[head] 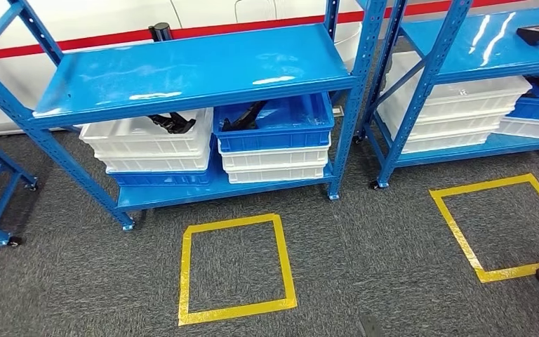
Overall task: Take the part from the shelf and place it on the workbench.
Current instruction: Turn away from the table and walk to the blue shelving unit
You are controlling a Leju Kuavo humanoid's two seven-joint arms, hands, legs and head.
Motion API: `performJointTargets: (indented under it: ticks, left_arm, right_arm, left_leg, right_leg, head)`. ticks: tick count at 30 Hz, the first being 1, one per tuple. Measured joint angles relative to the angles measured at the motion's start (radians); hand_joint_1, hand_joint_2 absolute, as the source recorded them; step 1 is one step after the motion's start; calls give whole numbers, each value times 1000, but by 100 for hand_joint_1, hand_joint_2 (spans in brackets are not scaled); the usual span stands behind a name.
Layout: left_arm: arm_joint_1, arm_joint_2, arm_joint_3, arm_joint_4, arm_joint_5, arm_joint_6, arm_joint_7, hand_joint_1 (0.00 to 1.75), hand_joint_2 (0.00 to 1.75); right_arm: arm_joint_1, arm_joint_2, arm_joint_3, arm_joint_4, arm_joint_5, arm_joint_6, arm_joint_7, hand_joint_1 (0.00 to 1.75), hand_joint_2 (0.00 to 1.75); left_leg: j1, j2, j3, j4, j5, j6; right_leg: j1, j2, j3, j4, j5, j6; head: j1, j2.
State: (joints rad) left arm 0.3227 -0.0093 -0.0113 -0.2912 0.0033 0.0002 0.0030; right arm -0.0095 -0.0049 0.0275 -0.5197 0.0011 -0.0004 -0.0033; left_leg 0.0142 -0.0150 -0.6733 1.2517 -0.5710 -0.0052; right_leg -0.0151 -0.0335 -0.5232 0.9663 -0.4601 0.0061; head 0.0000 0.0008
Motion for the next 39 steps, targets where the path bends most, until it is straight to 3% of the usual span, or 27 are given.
performJointTargets:
  ticks: [1, 3, 5, 7, 8, 10, 11, 12, 13, 14, 15, 17, 19, 21, 23, 25, 28, 29, 30, 31, 33, 34, 35, 37, 38, 39]
  left_arm:
    - [-1, 0, 0, 6, 0, 0, 0, 0, 0]
    - [-35, 2, 0, 8, 0, 0, -1, 0, 0]
    - [-98, 2, 0, -9, 0, 0, -4, 0, 0]
    - [-160, 2, 0, -42, 0, 0, -6, 0, 0]
    - [-187, 2, 0, -61, 0, 0, -6, 0, 0]
    - [-242, 2, 0, -107, 0, 0, -6, 0, 0]
    - [-270, 2, 0, -135, 0, 0, -7, 0, 0]
    - [-297, 2, 0, -161, 0, 0, -7, 0, 0]
    - [-319, 2, 0, -184, 0, 0, -7, 0, 0]
    - [-335, 2, 0, -204, 0, 0, -8, 0, 44]
    - [-341, 2, 0, -218, 0, 0, -7, 0, 87]
    - [-326, 2, 0, -232, 0, 0, -6, 0, 175]
    - [-283, 2, 1, -227, 0, 1, -3, 0, 175]
    - [-228, 2, 0, -208, 0, 0, -1, 0, 175]
    - [-168, 0, 0, -173, 0, 0, 0, 0, 175]
    - [-115, -1, -1, -132, 2, 1, 1, 0, 175]
    - [-99, -1, -14, -100, 22, 14, 4, 0, 175]
    - [-107, -2, -23, -96, 33, 22, 7, 0, 175]
    - [-116, -2, -34, -92, 45, 29, 10, 0, 175]
    - [-122, -3, -46, -89, 57, 36, 15, 0, 175]
    - [-131, -4, -70, -82, 81, 51, 23, 0, 175]
    - [-136, -5, -84, -79, 93, 60, 27, 0, 175]
    - [-142, -5, -97, -75, 105, 68, 31, 0, 131]
    - [-157, -6, -126, -71, 129, 83, 38, 0, 44]
    - [-164, -7, -142, -69, 141, 91, 42, 0, 0]
    - [-171, -9, -160, -66, 153, 99, 46, 0, 0]
  right_arm:
    - [3, 0, 0, -7, 0, 0, 0, 0, 0]
    - [31, 0, 0, -10, 0, 0, 2, 0, 0]
    - [83, 0, 0, 7, 0, 0, 4, 0, 0]
    - [138, 0, 0, 40, 0, 0, 6, 0, 0]
    - [165, 0, 1, 59, 0, 0, 6, 0, 0]
    - [221, -1, 1, 105, 0, 0, 6, 0, 0]
    - [251, -2, 1, 134, 0, 0, 6, 0, 0]
    - [278, -3, 1, 162, 0, 0, 6, 0, 0]
    - [300, -3, 1, 188, 0, 0, 6, 0, 0]
    - [317, -4, 1, 211, -1, 0, 7, 0, 0]
    - [326, -4, 1, 227, -1, 0, 7, 0, 0]
    - [318, -6, 0, 242, -1, 0, 5, 0, 0]
    - [277, -6, 0, 238, 0, 0, 3, 0, 0]
    - [220, -5, 1, 216, 0, 0, 1, 0, 0]
    - [157, -2, 1, 177, 0, 0, 0, 0, 87]
    - [105, 0, 1, 132, -2, 0, 0, 0, 175]
    - [70, 2, 13, 104, -24, -8, 4, 0, 175]
    - [65, 3, 21, 103, -37, -14, 6, 0, 175]
    - [64, 4, 31, 102, -51, -20, 8, 0, 175]
    - [62, 5, 43, 101, -64, -26, 9, 0, 175]
    - [59, 9, 69, 99, -91, -38, 13, 0, 175]
    - [58, 10, 84, 98, -105, -46, 16, 0, 131]
    - [56, 12, 98, 98, -119, -53, 19, 0, 87]
    - [52, 14, 129, 98, -148, -68, 24, 0, 0]
    - [48, 14, 145, 98, -162, -74, 26, 0, 0]
    - [45, 14, 162, 98, -176, -81, 29, 0, 0]
  left_leg:
    - [-1, 6, 22, -49, 30, 3]
    - [-10, 55, 99, -203, 100, 17]
    - [-21, 97, 145, -291, 130, 29]
    - [-25, 82, 147, -300, 132, 39]
    - [-22, 68, 151, -306, 136, 44]
    - [-14, 40, 160, -318, 146, 53]
    - [-10, 24, 163, -321, 151, 57]
    - [-9, 9, 162, -321, 151, 59]
    - [-10, -7, 160, -320, 152, 61]
    - [-9, -22, 161, -320, 151, 62]
    - [-8, -35, 162, -319, 150, 61]
    - [-5, -48, 170, -318, 144, 54]
    - [-6, -48, 171, -316, 133, 43]
    - [-9, -46, 169, -315, 124, 32]
    - [-5, -43, 172, -313, 120, 22]
    - [-1, -27, 157, -271, 92, 12]
    - [0, -5, 53, -68, -7, 0]
    - [0, -2, 21, -10, -26, -1]
    - [0, 0, 10, 7, -22, 0]
    - [-1, 1, 21, -19, 2, 5]
    - [-8, 6, 90, -161, 77, 21]
    - [-13, 9, 121, -228, 105, 30]
    - [-18, 12, 141, -273, 121, 37]
    - [-25, 15, 147, -296, 124, 46]
    - [-24, 15, 150, -299, 126, 52]
    - [-22, 14, 154, -303, 129, 57]
  right_leg:
    - [1, -12, 4, 0, -3, 1]
    - [4, -42, 14, 0, -11, 6]
    - [6, -74, 25, -1, -22, 16]
    - [5, -104, 39, -5, -29, 26]
    - [3, -100, 46, -5, -32, 32]
    - [2, -43, 36, 35, -61, 42]
    - [1, -4, 9, 90, -92, 46]
    - [2, 19, -29, 161, -126, 48]
    - [2, 27, -68, 230, -152, 49]
    - [1, 28, -97, 277, -161, 50]
    - [0, 28, -108, 283, -148, 51]
    - [-4, 29, -75, 179, -70, 53]
    - [-8, 33, -20, 46, -5, 52]
    - [-6, 36, -1, 0, 6, 42]
    - [-1, 35, -1, -1, 5, 27]
    - [-2, 35, 0, -4, 6, 14]
    - [0, 13, 2, -5, 2, 5]
    - [2, 1, 3, -5, 0, 5]
    - [5, -8, 4, -5, -2, 5]
    - [7, -13, 7, -5, -4, 5]
    - [10, -14, 13, -5, -6, 5]
    - [12, -12, 15, -5, -8, 7]
    - [13, -10, 15, -4, -9, 10]
    - [14, -7, 17, -6, -12, 19]
    - [14, -6, 17, -6, -13, 24]
    - [13, -2, 16, -1, -18, 30]
  head:
    - [0, 0]
    - [0, 0]
    - [0, 0]
    - [0, 0]
    - [0, 0]
    - [2, 0]
    - [3, 0]
    - [4, 0]
    - [4, 0]
    - [5, 0]
    - [5, 0]
    - [5, 0]
    - [5, 0]
    - [5, 0]
    - [4, 0]
    - [3, 0]
    - [0, 0]
    - [0, 0]
    - [0, 0]
    - [0, 0]
    - [0, 0]
    - [0, 0]
    - [0, 0]
    - [1, 0]
    - [1, 0]
    - [1, 0]
